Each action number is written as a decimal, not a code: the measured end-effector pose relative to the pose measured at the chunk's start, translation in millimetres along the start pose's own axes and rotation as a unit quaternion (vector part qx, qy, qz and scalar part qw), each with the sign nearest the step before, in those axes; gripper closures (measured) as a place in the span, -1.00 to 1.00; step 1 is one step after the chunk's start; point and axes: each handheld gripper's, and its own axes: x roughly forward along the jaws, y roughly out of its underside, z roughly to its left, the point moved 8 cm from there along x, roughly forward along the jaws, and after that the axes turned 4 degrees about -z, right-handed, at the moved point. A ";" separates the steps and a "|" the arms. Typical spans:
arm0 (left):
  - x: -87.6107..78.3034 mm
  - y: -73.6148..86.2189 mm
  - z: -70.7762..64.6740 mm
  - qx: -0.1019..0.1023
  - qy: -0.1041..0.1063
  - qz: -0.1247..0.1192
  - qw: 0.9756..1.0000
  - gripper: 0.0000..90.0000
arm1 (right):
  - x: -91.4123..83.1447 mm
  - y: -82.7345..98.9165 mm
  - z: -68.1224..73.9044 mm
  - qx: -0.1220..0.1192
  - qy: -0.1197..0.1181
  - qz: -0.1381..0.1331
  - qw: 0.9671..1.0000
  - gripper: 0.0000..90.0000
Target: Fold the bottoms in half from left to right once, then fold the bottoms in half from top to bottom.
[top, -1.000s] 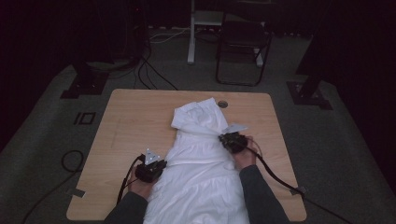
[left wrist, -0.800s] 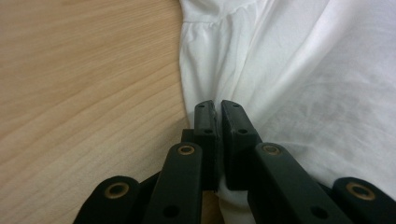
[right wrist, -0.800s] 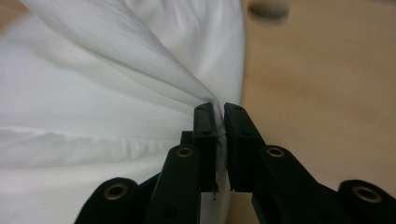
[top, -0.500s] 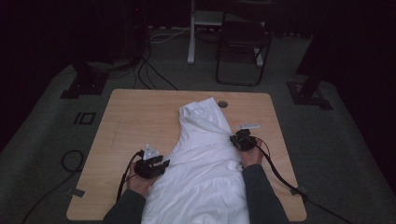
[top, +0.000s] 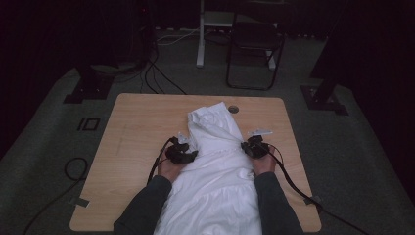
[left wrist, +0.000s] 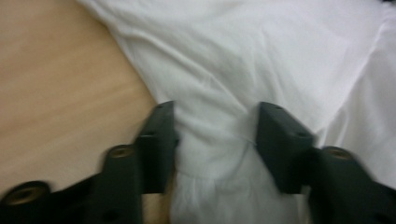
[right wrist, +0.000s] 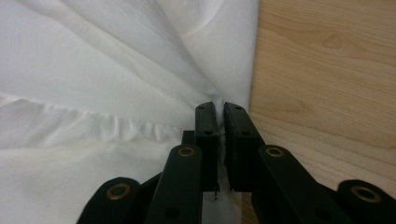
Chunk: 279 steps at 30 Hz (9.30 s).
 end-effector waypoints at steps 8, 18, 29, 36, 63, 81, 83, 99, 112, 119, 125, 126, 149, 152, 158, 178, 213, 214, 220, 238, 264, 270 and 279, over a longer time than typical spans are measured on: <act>-26.8 23.5 -5.0 -0.001 0.008 -0.003 1.000 0.73 | -10.5 10.5 16.9 -0.016 -0.019 0.003 1.000 0.87; -68.5 61.7 -28.7 0.005 0.019 -0.017 1.000 0.72 | -52.6 50.4 64.5 -0.081 -0.087 0.008 0.993 0.61; -65.4 59.5 -29.3 0.010 0.017 -0.018 1.000 0.71 | -46.7 -12.7 97.4 -0.152 -0.100 -0.048 0.982 -0.10; -65.5 59.5 -29.2 0.010 0.017 -0.018 1.000 0.70 | -32.3 -35.7 121.9 -0.139 -0.138 -0.059 0.979 -0.25; -66.1 -6.4 -4.3 0.010 0.013 -0.051 0.999 0.11 | 28.6 -24.1 30.5 -0.016 -0.018 0.007 1.000 0.79; -22.0 21.5 -3.7 0.006 -0.013 -0.010 1.000 0.20 | -2.7 5.0 58.0 -0.043 -0.044 0.019 0.998 0.85; -32.6 30.9 -11.4 0.011 -0.009 -0.009 1.000 0.20 | -11.9 13.9 66.4 -0.055 -0.050 0.018 0.997 0.85; -45.0 42.3 -20.1 0.018 -0.002 -0.011 1.000 0.16 | -33.4 -15.3 76.3 -0.077 -0.060 -0.036 0.995 -0.26; -44.0 41.5 -19.7 0.021 0.002 -0.012 1.000 0.15 | 37.3 -35.6 69.3 -0.107 -0.080 0.010 0.991 -0.45; -42.0 30.1 -11.9 0.013 0.003 -0.011 1.000 0.00 | 42.2 -31.9 72.6 -0.096 -0.086 0.010 0.992 0.25; -27.4 -10.6 14.3 -0.035 0.008 -0.053 0.998 -0.24 | 41.8 -33.1 68.7 -0.070 -0.076 0.014 0.995 0.60; -19.7 -13.1 18.2 -0.037 0.006 -0.045 0.998 -0.30 | 41.8 -33.3 67.8 -0.066 -0.074 0.014 0.995 0.65; 22.5 -18.8 21.6 -0.015 -0.010 0.008 1.000 -0.05 | 47.9 -37.8 64.8 -0.039 -0.068 0.006 0.997 0.79; 23.7 -20.7 23.0 -0.019 -0.018 0.010 1.000 0.09 | 49.7 -39.4 64.4 -0.036 -0.067 0.004 0.997 0.79; 25.3 -23.6 21.4 -0.024 -0.009 0.016 1.000 0.42 | 49.6 -38.9 65.2 -0.033 -0.061 0.000 0.998 0.79; -23.8 -129.7 46.4 -0.004 -0.006 -0.077 0.997 0.85 | -0.3 -141.6 49.4 -0.028 -0.062 -0.089 0.994 0.86; -141.5 29.8 -87.5 0.088 0.130 -0.021 0.987 0.83 | -142.6 21.3 133.2 -0.134 -0.173 -0.056 0.974 0.85; -134.6 44.6 -89.6 0.088 0.134 0.003 0.987 0.82 | -136.3 33.5 134.9 -0.132 -0.174 -0.041 0.975 0.85; -103.3 82.8 -83.4 0.103 0.105 0.049 0.988 0.82 | -104.0 72.4 142.3 -0.127 -0.178 0.020 0.976 0.84; -34.4 20.4 -20.3 0.117 0.046 0.039 0.991 0.81 | -31.4 25.8 103.6 -0.134 -0.108 0.029 0.985 0.84; 10.1 -45.8 26.1 0.057 -0.007 0.020 0.998 0.87 | 30.0 -56.0 57.7 -0.064 -0.044 0.006 0.997 0.85; -62.9 -94.6 2.6 0.074 0.023 -0.079 0.994 0.88 | -37.1 -94.9 59.1 -0.081 -0.075 -0.082 0.990 0.85; -163.4 -110.3 -41.0 0.101 0.079 -0.148 0.981 0.87 | -149.1 -113.2 92.2 -0.134 -0.124 -0.170 0.968 0.85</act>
